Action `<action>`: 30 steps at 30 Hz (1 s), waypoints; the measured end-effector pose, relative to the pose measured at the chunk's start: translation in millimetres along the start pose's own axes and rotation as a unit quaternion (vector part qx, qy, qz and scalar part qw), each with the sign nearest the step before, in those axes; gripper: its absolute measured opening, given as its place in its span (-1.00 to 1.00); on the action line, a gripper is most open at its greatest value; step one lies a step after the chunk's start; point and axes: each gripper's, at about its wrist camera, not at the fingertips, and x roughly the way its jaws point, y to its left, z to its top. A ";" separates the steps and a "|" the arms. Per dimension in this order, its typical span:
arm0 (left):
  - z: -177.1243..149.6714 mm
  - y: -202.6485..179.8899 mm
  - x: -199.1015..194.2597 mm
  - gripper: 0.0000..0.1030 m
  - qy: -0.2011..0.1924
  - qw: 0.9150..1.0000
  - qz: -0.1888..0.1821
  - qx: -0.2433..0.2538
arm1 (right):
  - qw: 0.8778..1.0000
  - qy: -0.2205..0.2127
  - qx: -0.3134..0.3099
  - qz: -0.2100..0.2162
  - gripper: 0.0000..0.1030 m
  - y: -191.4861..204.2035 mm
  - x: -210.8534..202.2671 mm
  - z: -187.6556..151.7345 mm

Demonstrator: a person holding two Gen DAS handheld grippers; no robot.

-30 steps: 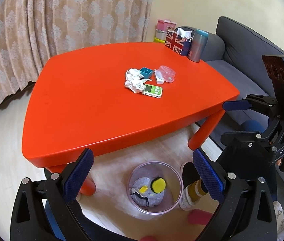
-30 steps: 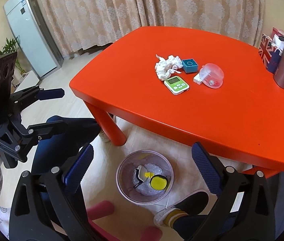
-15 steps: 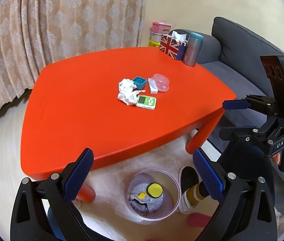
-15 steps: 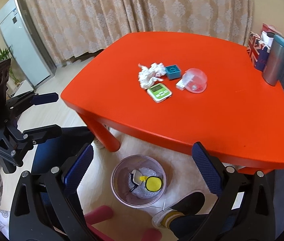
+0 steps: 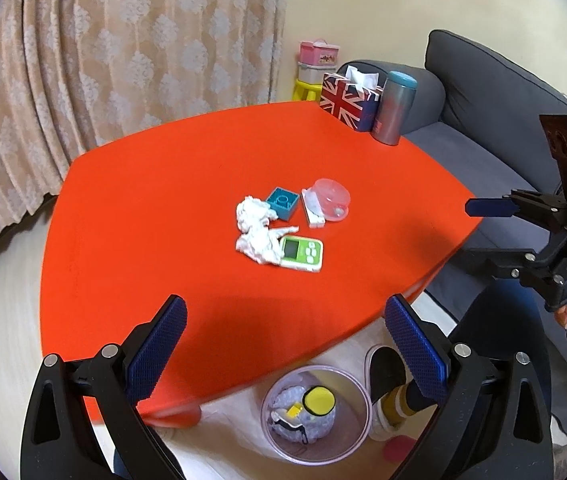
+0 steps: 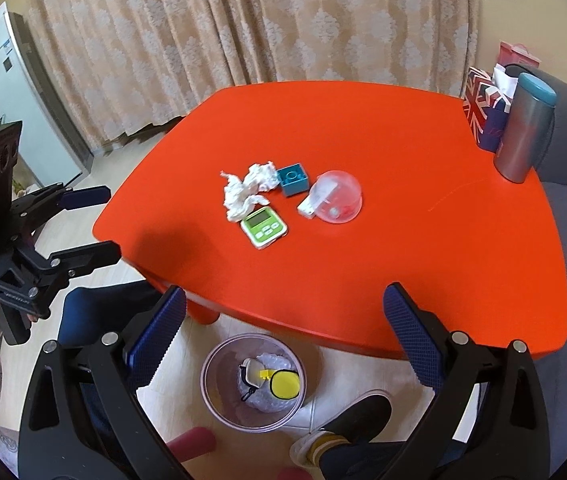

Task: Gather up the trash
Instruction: 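Move both grippers back over the table toward the crumpled white tissue, then grasp the crumpled white tissue with the left gripper while the right reaches toward the clear capsule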

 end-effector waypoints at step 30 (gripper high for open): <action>43.2 34.2 126.6 0.02 0.080 0.996 -0.018 -0.019 | 0.999 0.026 0.034 0.002 0.89 -44.0 43.7 24.2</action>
